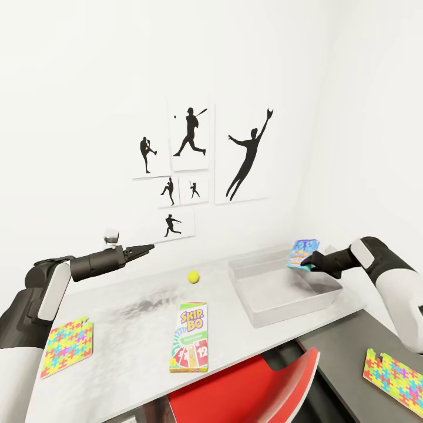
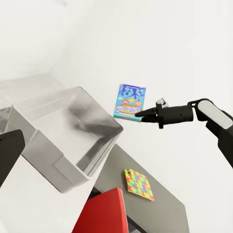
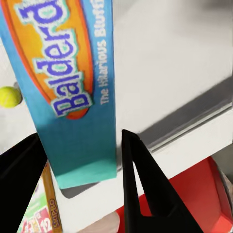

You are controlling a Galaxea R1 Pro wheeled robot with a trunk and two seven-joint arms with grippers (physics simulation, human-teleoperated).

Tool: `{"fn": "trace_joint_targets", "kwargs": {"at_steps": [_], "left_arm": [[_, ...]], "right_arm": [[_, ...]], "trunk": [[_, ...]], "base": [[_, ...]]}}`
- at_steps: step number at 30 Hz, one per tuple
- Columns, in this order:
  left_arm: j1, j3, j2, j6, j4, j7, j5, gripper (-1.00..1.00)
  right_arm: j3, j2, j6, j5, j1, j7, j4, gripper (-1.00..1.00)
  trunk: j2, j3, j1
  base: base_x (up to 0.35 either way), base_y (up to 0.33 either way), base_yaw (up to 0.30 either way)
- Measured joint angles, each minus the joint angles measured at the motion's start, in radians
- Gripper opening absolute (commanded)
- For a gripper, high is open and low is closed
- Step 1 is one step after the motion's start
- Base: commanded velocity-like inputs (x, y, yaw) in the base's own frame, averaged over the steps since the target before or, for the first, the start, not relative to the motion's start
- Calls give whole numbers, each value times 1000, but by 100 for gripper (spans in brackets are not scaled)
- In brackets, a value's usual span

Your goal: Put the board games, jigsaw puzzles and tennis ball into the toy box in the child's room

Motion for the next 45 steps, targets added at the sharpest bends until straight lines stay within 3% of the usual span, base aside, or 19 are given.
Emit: {"fn": "trace_joint_targets", "kwargs": {"at_steps": [1,2,5,10,14,16,24,33,45], "left_arm": [[0,0,0,0,0,0,0,100],[0,0,0,0,0,0,0,100],[0,0,0,0,0,0,0,100],[0,0,0,0,0,0,-1,100],[0,0,0,0,0,0,-1,100],[0,0,0,0,0,0,-1,100],[0,1,2,0,0,0,-1,100],[0,1,3,0,0,-1,1,100],[0,1,3,0,0,-1,1,100]], "right_arm": [[3,1,0,0,0,6,-1,-100],[36,2,0,8,-1,13,0,-100],[85,1,0,16,-1,25,-2,-100],[128,1,1,21,-1,87,-3,-100],[225,5,1,29,-2,117,-3,-100],[250,7,1,29,-3,122,-3,-100],[303,10,1,32,-16,127,5,-100],[444,16,1,28,-17,146,8,-100],[516,18,0,31,-22,163,38,-100]], "trunk": [[0,0,0],[0,0,0],[0,0,0],[0,0,0],[0,0,0],[0,0,0],[0,0,0],[0,0,0],[0,0,0]], "base": [[0,0,0],[0,0,0],[0,0,0],[0,0,0],[0,0,0],[0,0,0],[0,0,0],[0,0,0],[0,0,0]]}}
